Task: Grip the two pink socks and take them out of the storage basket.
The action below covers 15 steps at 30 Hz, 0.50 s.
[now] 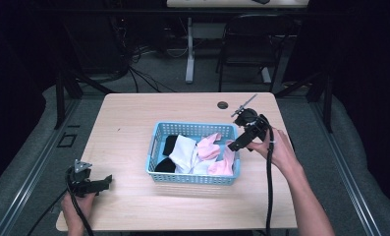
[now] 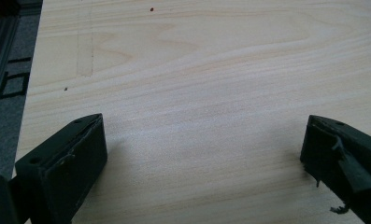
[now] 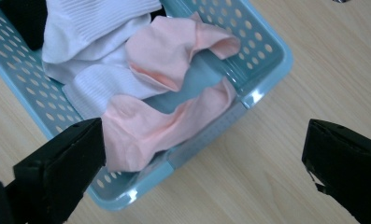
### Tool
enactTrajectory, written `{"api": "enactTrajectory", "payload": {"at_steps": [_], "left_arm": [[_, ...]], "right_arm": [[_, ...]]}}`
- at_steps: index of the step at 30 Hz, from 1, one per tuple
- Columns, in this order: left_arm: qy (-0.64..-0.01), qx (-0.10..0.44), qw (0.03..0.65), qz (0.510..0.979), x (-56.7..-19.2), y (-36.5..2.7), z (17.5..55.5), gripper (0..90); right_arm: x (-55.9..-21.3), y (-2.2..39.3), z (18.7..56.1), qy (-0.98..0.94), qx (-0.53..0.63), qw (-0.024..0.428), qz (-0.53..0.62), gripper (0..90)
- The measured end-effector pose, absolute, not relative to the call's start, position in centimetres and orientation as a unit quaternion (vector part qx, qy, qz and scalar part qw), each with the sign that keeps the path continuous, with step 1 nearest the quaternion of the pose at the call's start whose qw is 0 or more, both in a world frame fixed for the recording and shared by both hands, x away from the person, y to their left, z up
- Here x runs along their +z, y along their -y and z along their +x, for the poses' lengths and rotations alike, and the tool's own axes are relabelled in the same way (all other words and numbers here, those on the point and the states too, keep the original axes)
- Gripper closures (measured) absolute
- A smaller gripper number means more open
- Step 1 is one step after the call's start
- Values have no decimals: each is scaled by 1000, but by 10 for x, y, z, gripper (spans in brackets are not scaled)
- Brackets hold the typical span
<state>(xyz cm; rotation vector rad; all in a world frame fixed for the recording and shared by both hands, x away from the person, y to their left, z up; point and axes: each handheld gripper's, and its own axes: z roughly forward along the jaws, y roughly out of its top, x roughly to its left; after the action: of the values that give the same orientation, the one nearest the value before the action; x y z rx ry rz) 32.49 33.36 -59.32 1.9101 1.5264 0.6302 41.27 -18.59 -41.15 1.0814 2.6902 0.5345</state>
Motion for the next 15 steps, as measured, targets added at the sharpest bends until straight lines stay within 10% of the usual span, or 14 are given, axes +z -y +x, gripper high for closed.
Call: {"api": "enactTrajectory", "payload": {"at_steps": [15], "left_arm": [[-576,238,304,721,-593,-334,325,6]], "right_arm": [[-451,110,456,-938,113,46,323,0]]}}
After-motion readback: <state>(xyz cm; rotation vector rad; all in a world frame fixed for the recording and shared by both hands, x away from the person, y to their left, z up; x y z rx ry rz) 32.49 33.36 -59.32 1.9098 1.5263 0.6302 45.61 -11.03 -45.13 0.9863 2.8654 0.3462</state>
